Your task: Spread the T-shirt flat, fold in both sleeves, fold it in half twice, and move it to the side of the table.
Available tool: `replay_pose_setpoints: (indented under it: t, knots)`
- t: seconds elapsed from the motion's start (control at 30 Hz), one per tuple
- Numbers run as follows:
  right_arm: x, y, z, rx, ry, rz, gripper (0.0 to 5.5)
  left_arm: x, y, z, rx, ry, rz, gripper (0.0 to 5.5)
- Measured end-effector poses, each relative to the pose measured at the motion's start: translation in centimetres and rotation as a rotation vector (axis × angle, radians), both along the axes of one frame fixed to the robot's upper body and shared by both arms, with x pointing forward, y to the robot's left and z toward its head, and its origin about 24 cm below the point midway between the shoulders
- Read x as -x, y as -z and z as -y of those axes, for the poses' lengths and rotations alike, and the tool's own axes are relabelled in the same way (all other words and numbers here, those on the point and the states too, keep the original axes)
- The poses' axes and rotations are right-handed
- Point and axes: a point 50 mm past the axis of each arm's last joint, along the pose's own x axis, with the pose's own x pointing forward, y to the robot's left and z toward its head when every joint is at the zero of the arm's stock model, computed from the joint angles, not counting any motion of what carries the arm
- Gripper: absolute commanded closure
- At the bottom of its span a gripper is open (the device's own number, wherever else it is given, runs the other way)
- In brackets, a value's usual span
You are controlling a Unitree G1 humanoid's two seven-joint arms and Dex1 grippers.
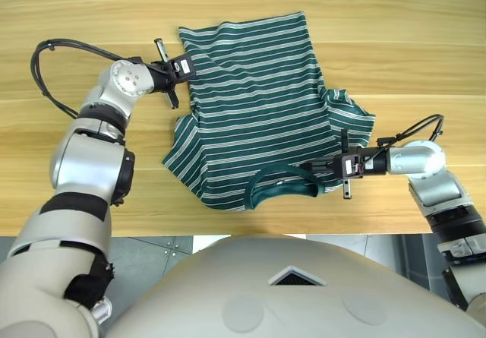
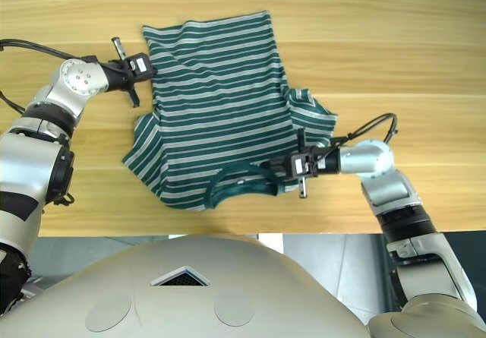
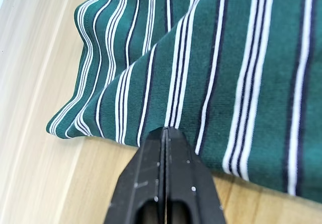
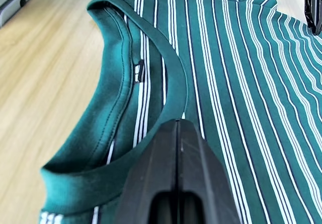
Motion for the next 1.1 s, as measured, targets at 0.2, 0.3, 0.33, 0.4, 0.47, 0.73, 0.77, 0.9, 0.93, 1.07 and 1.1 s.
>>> replay_pose_setpoints:
  t: [0.2, 0.3, 0.33, 0.4, 0.47, 0.73, 0.77, 0.9, 0.93, 1.07, 1.1]
  knots:
    - [0.0, 0.2, 0.0, -0.002, 0.003, -0.007, 5.5, -0.1, -0.1, 0.1, 0.024, -0.021, 0.007, 5.49]
    - [-0.1, 1.0, 0.8, 0.04, 0.039, -0.034, 5.5, -0.1, 0.0, 0.2, 0.032, -0.023, 0.008, 5.49]
    - [-0.1, 1.4, 1.2, 0.066, 0.055, -0.042, 5.5, -0.1, 0.0, 0.3, 0.039, -0.026, 0.009, 5.49]
    - [-0.2, 1.6, 1.4, 0.075, 0.055, -0.033, 5.5, -0.2, 0.0, 0.6, 0.057, -0.029, 0.016, 5.49]
    - [-0.2, 1.6, 1.3, 0.081, 0.039, -0.024, 5.5, -0.4, -0.3, 0.7, 0.082, -0.041, 0.034, 5.49]
    - [0.3, 2.7, -0.7, 0.023, -0.019, -0.053, 5.5, -1.5, -1.5, 1.9, 0.119, -0.057, 0.121, 5.49]
    - [0.5, 2.8, -1.0, 0.008, -0.022, -0.063, 5.5, -1.5, -1.5, 2.0, 0.121, -0.058, 0.124, 5.49]
    - [0.8, 2.9, -1.4, -0.022, -0.033, -0.079, 5.5, -1.5, -1.4, 2.2, 0.124, -0.057, 0.126, 5.49]
    - [0.8, 2.9, -1.5, -0.021, -0.034, -0.08, 5.5, -1.5, -1.5, 2.1, 0.125, -0.056, 0.127, 5.49]
    - [0.7, 2.8, -1.3, -0.023, -0.027, -0.073, 5.5, -1.6, -1.9, 1.5, 0.133, -0.057, 0.151, 5.49]
    - [0.7, 2.7, -1.3, -0.022, -0.028, -0.072, 5.5, -1.6, -2.2, 0.9, 0.132, -0.069, 0.161, 5.49]
